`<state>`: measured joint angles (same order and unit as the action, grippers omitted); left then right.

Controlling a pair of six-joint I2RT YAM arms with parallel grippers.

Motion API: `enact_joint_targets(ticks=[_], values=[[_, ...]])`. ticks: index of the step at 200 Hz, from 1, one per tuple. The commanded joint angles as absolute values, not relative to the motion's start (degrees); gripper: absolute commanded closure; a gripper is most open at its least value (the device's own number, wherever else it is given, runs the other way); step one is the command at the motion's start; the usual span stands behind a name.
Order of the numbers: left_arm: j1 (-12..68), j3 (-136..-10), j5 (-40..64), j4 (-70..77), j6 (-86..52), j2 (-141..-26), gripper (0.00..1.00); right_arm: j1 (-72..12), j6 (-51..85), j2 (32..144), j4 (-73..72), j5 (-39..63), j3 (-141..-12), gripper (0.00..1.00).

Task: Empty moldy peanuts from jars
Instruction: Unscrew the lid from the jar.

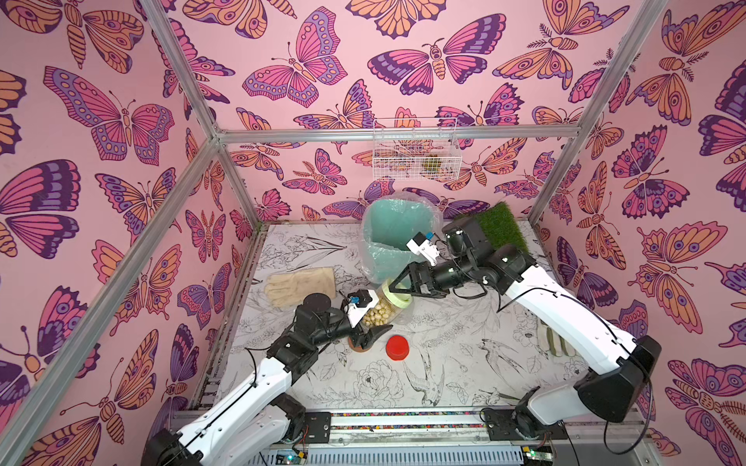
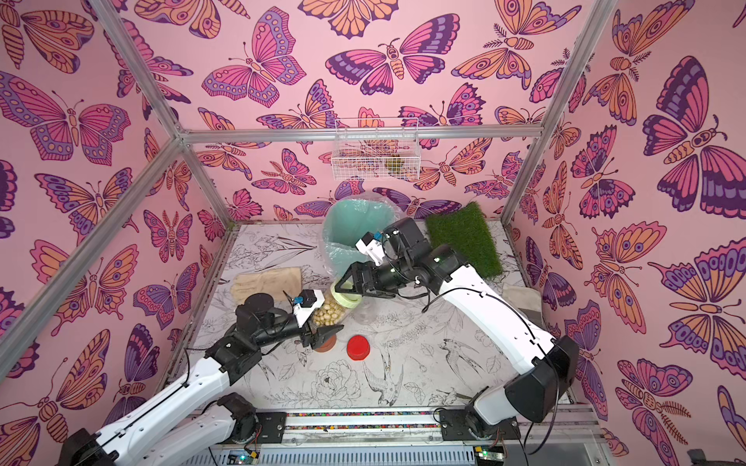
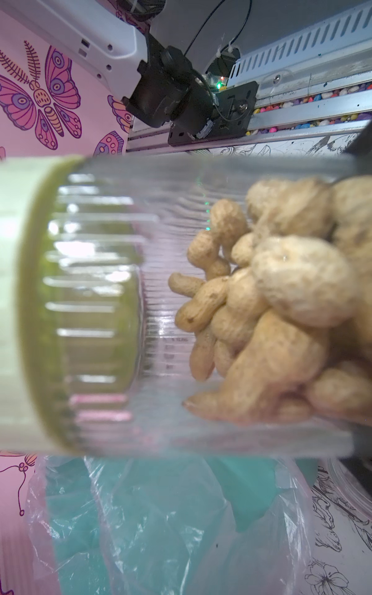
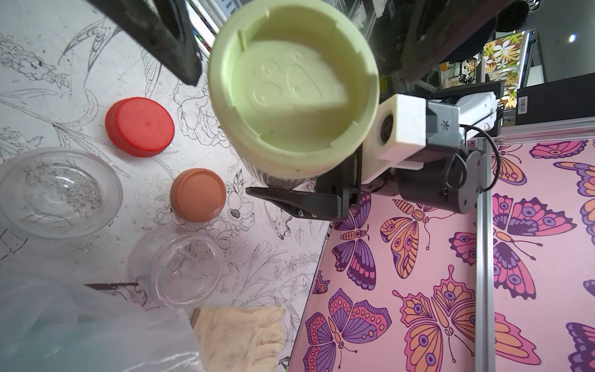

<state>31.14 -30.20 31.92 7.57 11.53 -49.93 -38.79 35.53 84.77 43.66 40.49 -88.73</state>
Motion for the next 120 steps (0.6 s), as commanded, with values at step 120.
enact_joint_targets(ticks=[120], values=[[30.85, -31.11, 32.88, 11.47, 12.06, -49.49, 1.00, -41.57, 29.13, 87.22, 47.74, 35.46, -92.58, 0.13]])
